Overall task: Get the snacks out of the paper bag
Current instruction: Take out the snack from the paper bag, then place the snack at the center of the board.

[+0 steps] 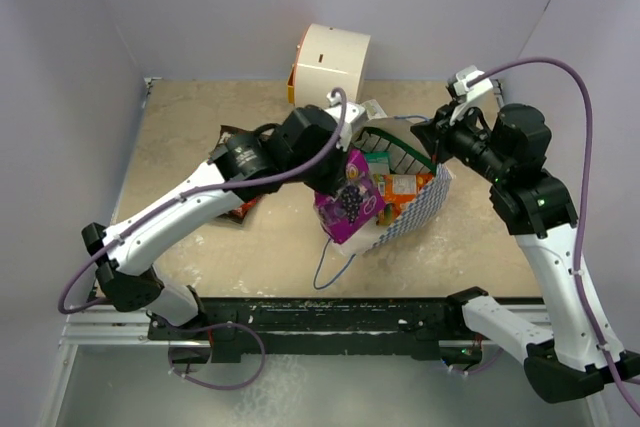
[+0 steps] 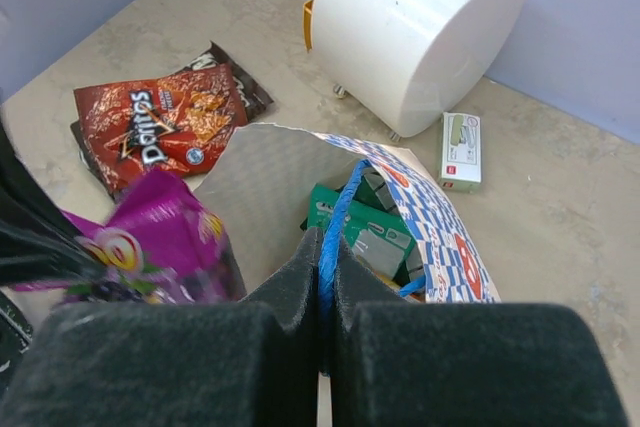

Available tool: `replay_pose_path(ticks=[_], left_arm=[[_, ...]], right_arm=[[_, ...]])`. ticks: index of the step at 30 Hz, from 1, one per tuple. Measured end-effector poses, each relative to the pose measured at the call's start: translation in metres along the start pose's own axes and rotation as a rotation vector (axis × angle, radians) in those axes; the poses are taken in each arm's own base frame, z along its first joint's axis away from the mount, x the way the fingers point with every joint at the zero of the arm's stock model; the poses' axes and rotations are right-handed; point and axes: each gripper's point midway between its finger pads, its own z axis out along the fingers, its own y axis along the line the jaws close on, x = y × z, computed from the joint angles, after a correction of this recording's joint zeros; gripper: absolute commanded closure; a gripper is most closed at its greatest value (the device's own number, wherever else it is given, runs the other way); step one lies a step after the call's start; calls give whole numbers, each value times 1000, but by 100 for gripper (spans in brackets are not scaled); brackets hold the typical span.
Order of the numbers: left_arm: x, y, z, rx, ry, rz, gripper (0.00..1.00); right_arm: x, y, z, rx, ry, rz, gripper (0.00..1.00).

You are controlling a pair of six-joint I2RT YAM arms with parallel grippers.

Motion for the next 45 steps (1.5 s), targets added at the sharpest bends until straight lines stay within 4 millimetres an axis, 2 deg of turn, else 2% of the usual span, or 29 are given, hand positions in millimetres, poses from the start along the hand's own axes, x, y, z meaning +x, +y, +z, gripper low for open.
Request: replay_pose_path(ticks=[7,14,19,24,29,35,38,45], left_arm=[[-47,21,-59,-37,-89,-141,100],[-59,49,-109,-139,-127,-203,100],[-57,77,-124,-242,-140,-255,100],[-51,126,-125,-392,-135,-328,100],[-42,179,-112,-513,-111,-391,100],[-28,230,-76,-552,-69,-461,100],[-25,237,-45,-504,-43,-461,100],[-11,234,40,-305,72,-434,100]], right_arm=[[-3,-6,-1,41,-19,8,100],[6,-8,-1,49,-2,15,100],[9,-7,-1,43,12,9,100],[8,-3,-7,29,6,-1,100],[6,2,-14,13,-5,-8,100],[13,5,-19,-3,29,-10,100],[12,6,-21,-4,34,-16,100],[10,6,-25,-4,41,-27,100]])
